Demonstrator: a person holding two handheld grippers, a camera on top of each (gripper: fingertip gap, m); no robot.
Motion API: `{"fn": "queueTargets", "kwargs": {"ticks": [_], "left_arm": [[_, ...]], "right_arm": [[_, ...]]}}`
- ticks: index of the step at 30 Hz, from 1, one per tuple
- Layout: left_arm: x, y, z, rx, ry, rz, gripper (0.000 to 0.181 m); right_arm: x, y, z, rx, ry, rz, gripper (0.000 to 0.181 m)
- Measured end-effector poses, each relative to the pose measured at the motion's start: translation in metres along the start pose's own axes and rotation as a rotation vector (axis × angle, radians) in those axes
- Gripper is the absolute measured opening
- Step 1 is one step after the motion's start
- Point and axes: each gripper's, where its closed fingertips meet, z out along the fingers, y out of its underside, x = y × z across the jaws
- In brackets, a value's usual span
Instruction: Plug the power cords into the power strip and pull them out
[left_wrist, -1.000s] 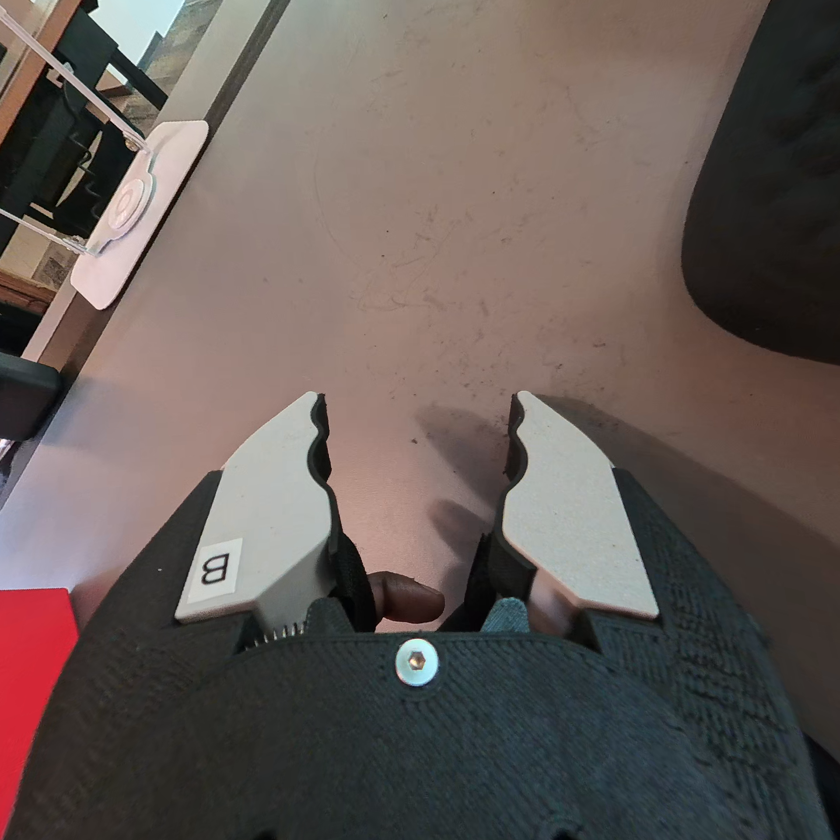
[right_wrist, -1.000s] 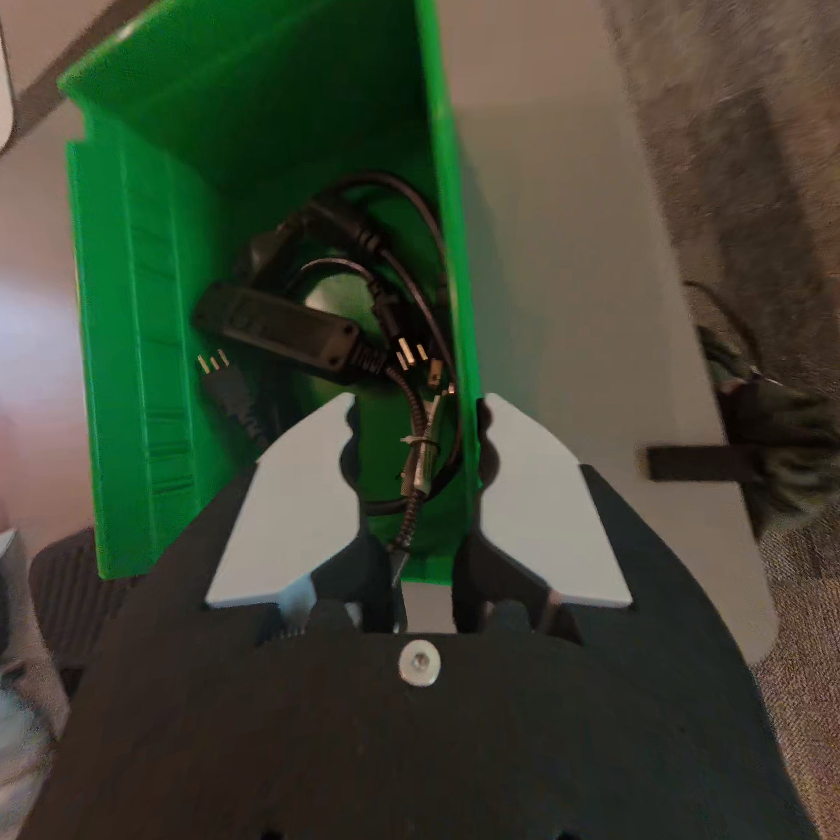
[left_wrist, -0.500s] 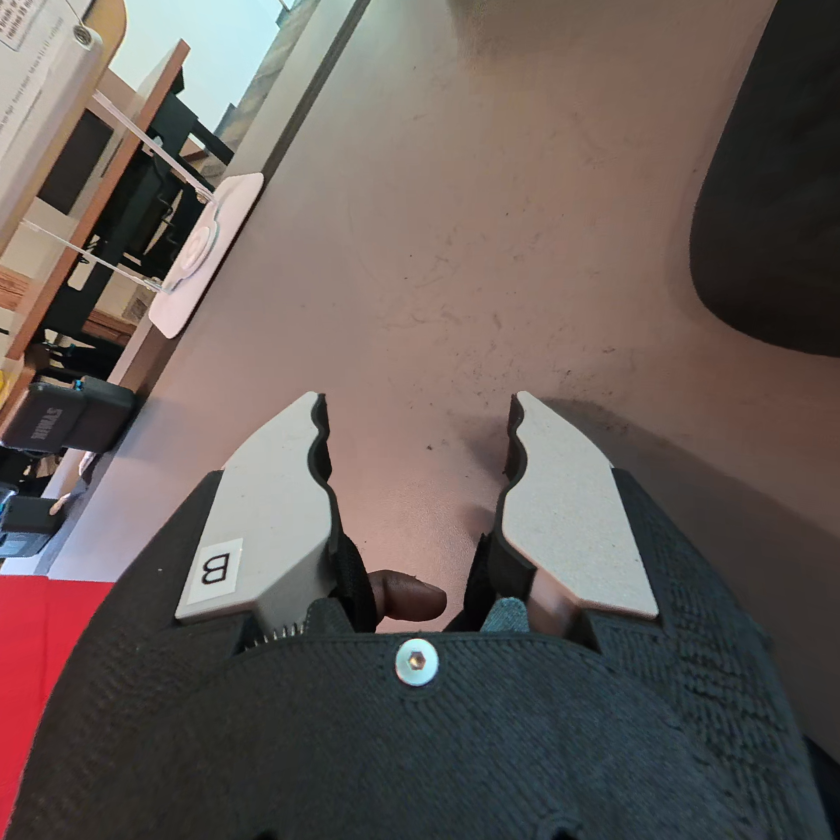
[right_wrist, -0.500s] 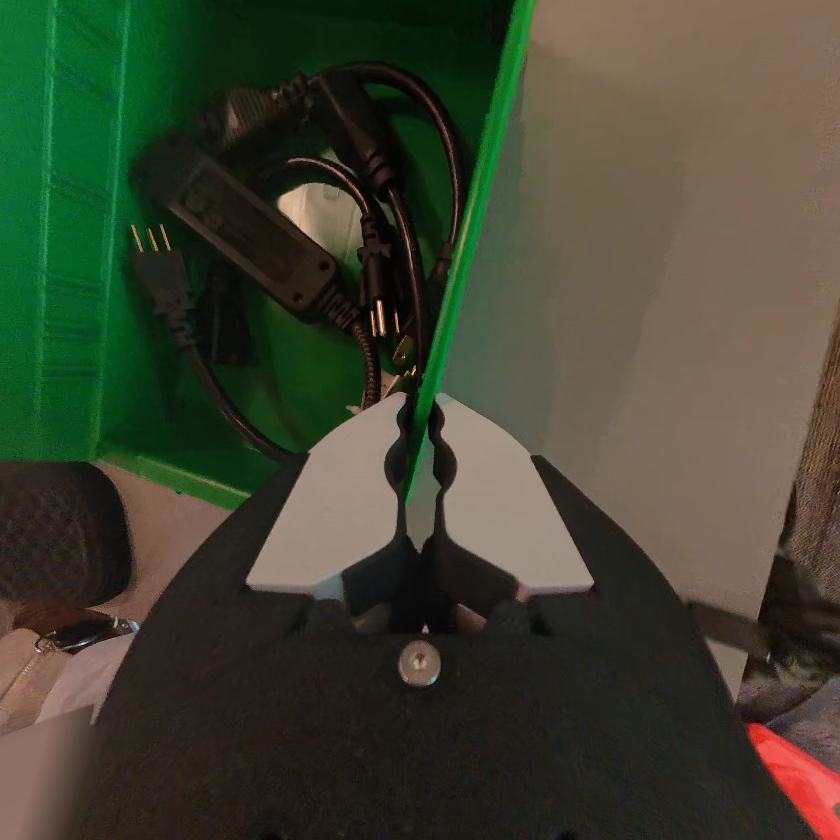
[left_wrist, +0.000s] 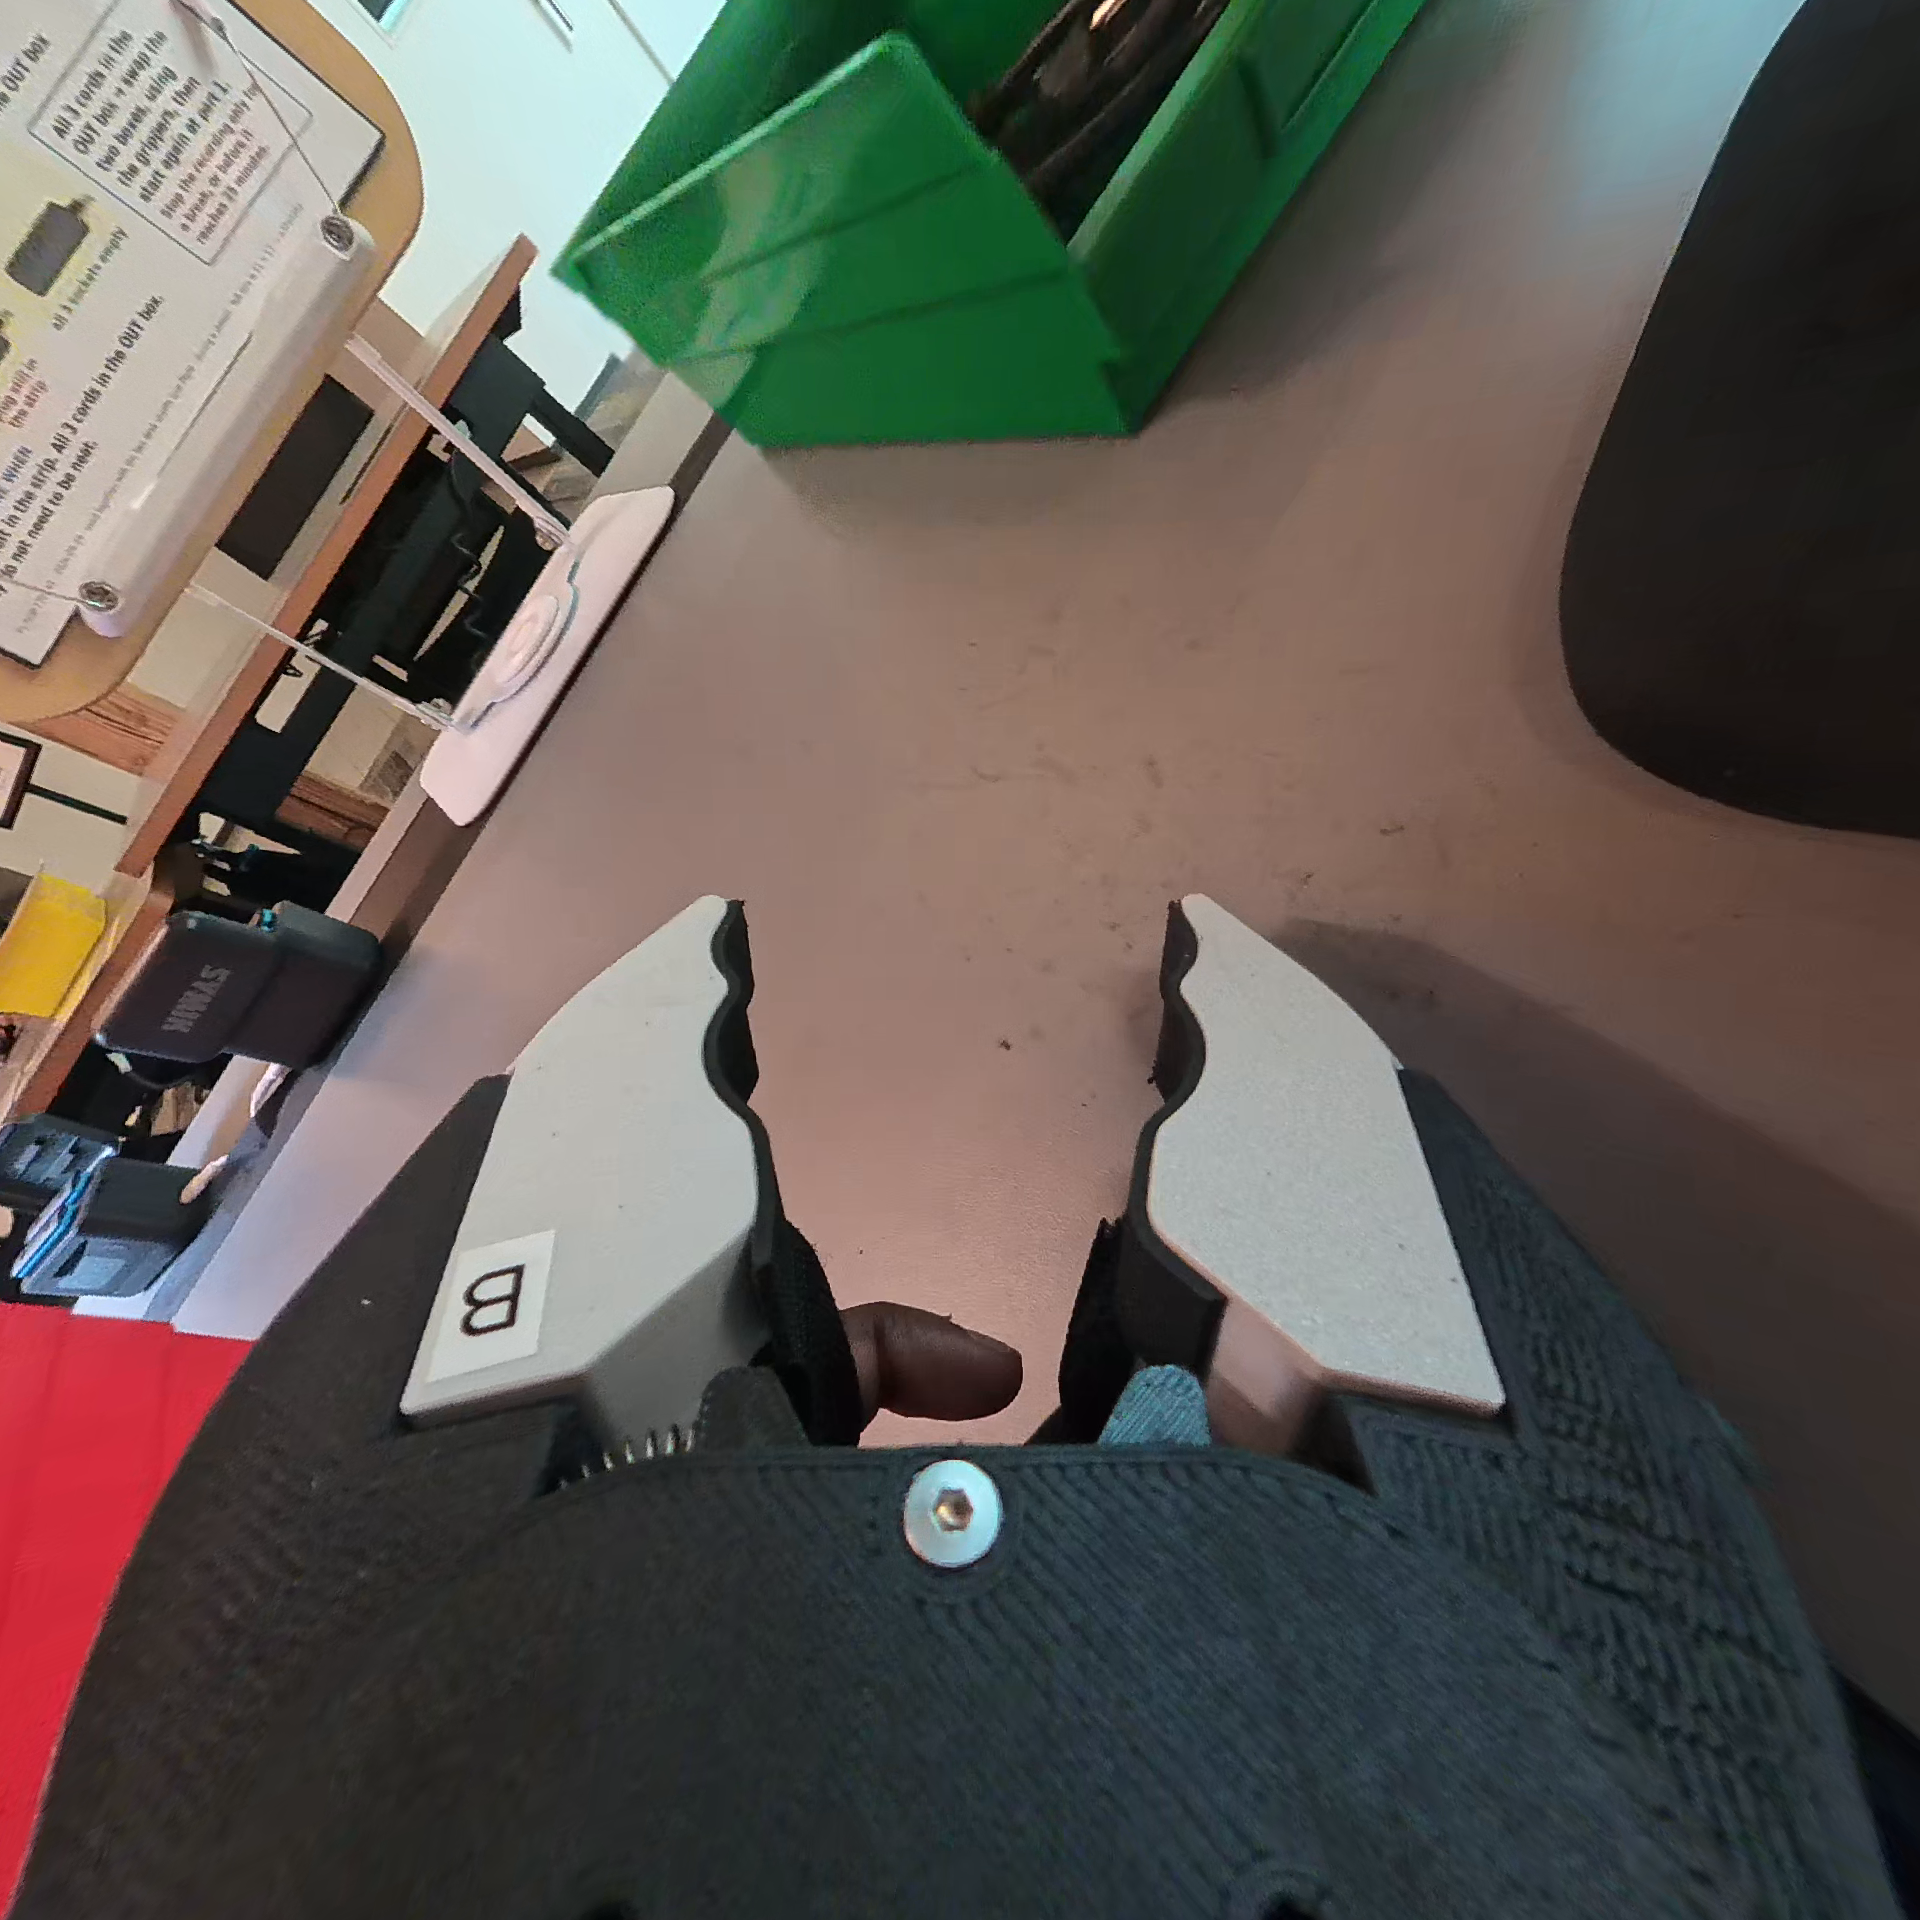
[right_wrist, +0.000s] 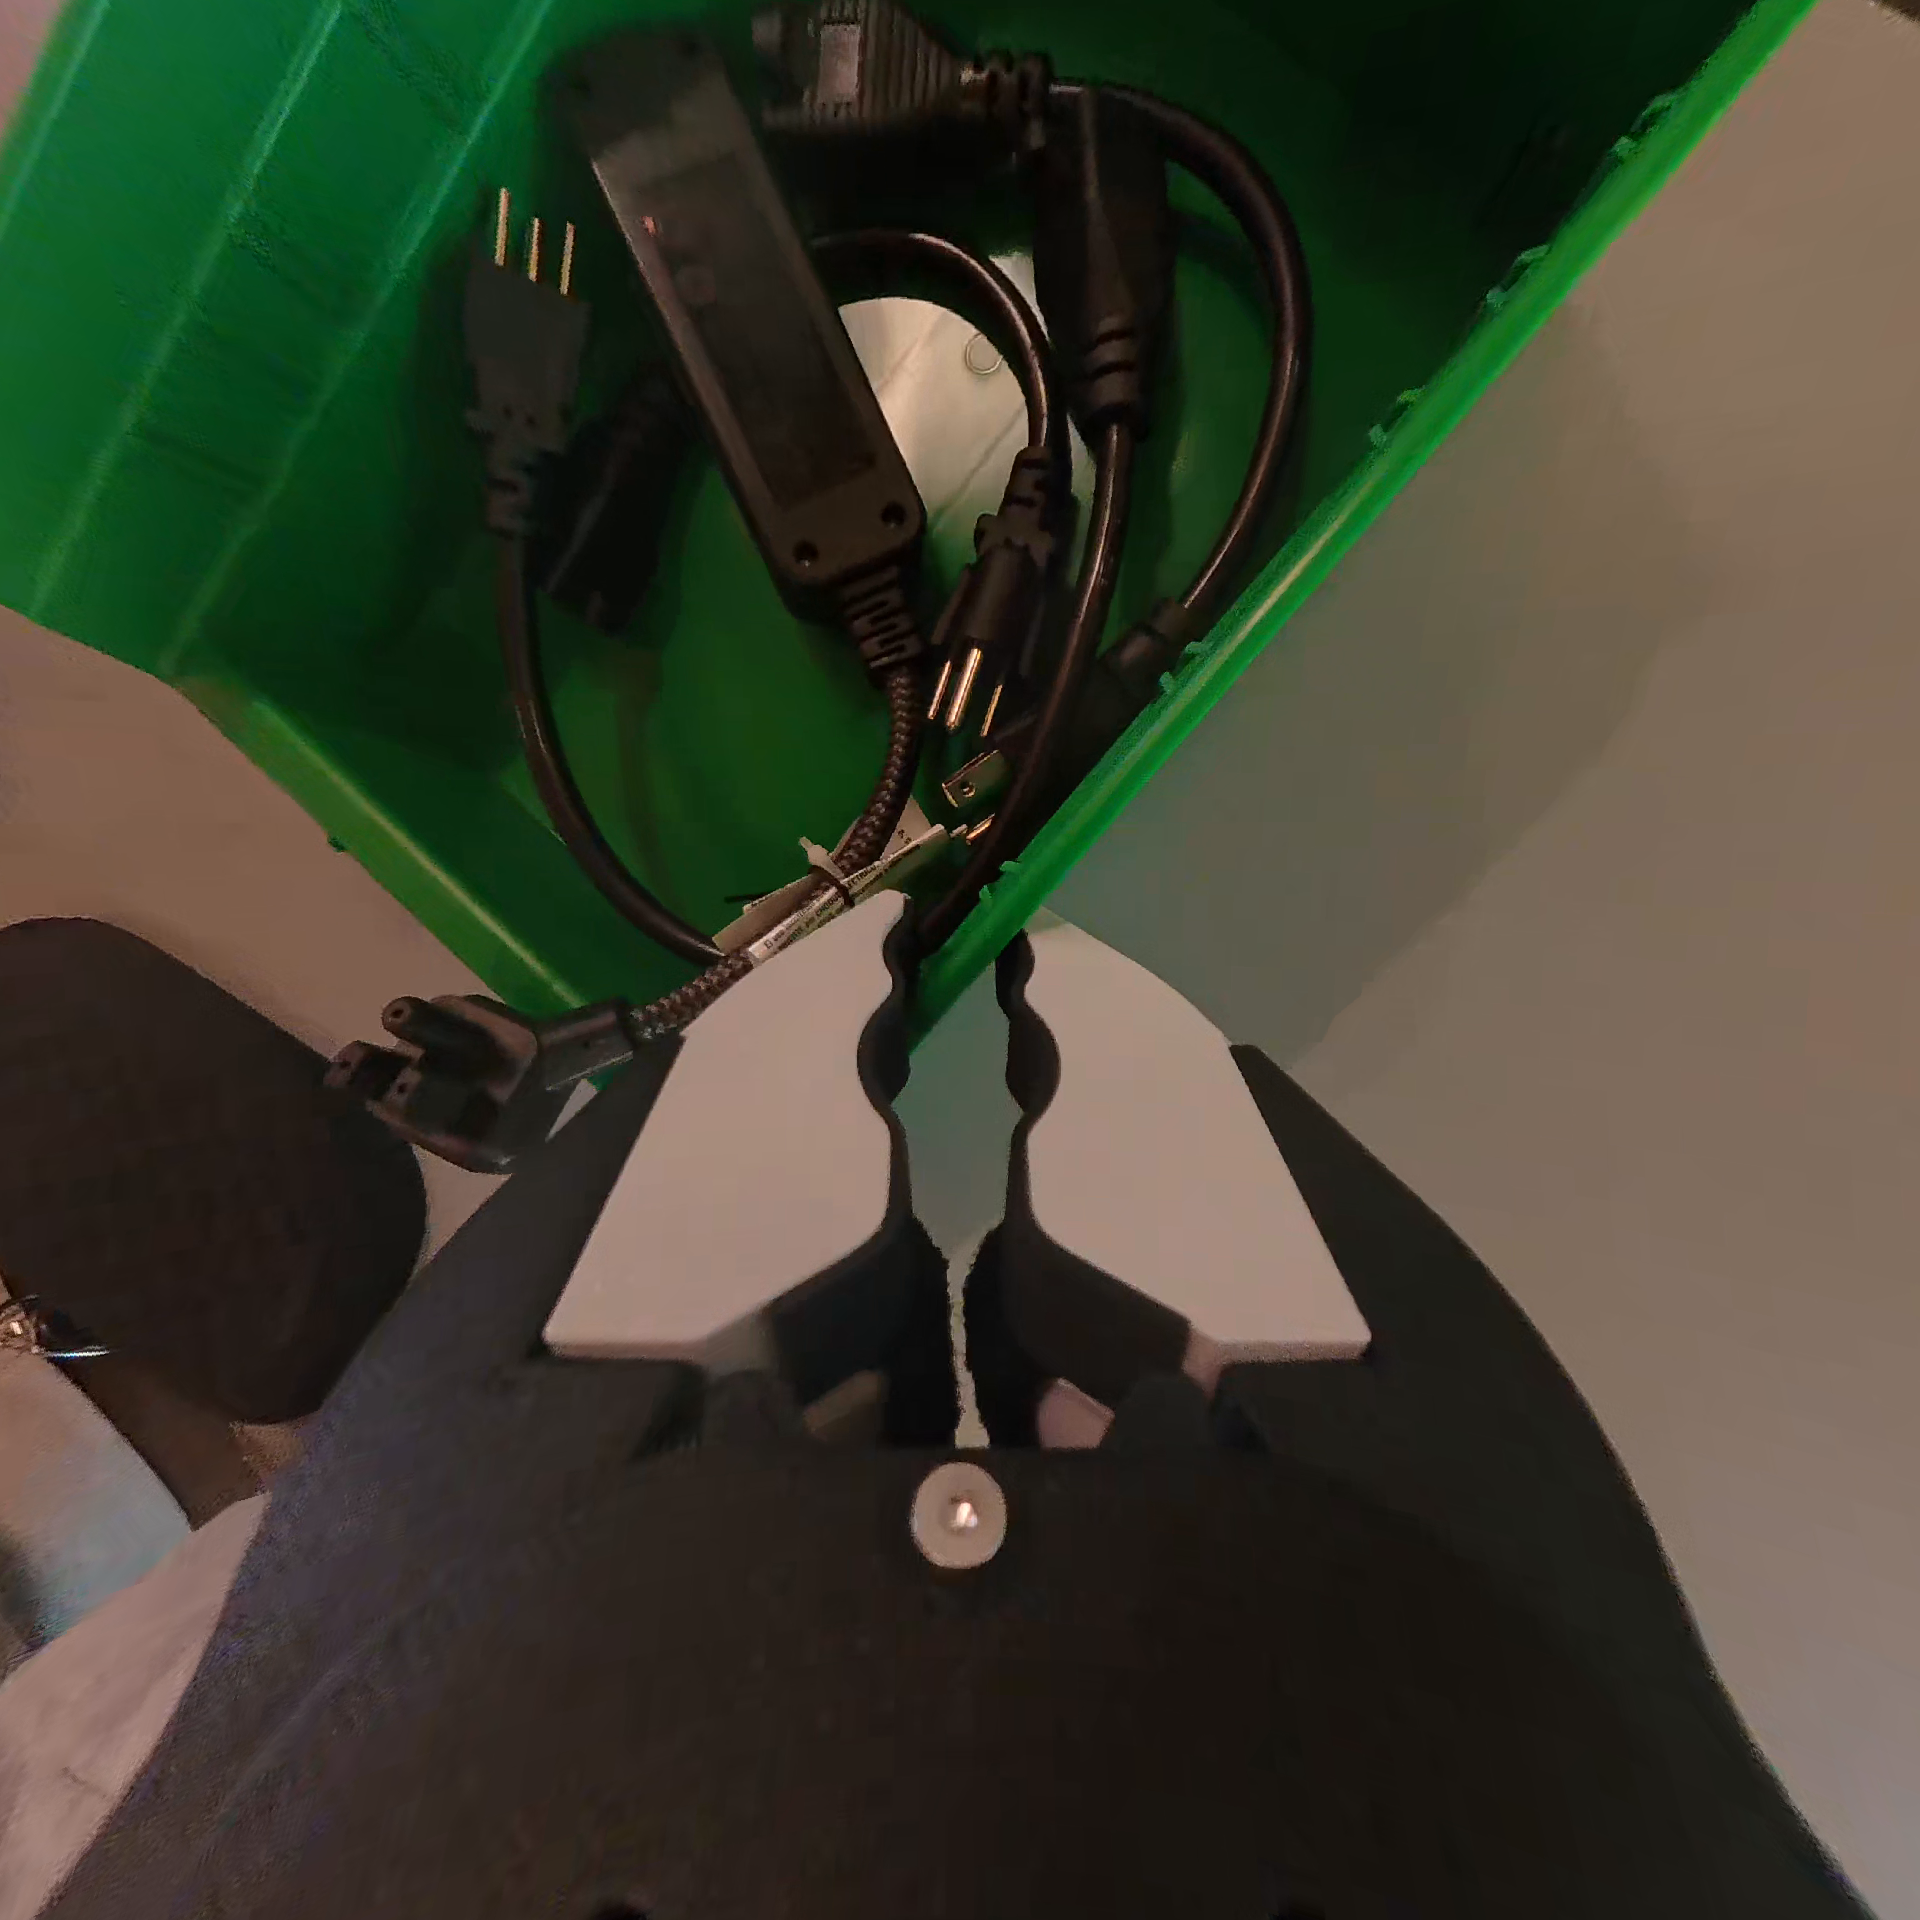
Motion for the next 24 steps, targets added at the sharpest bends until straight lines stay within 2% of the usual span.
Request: {"fn": "queueTargets", "kwargs": {"ticks": [9, 24], "left_arm": [[-0.002, -0.005, -0.004, 0.042, -0.018, 0.001, 0.075], [-0.001, -0.007, -0.005, 0.066, -0.015, 0.015, 0.075]], "right_arm": [[-0.040, -0.032, 0.026, -0.043, -0.029, -0.104, 0.015], [-0.073, -0.056, 0.047, -0.078, 0.023, -0.243, 0.017]]}}
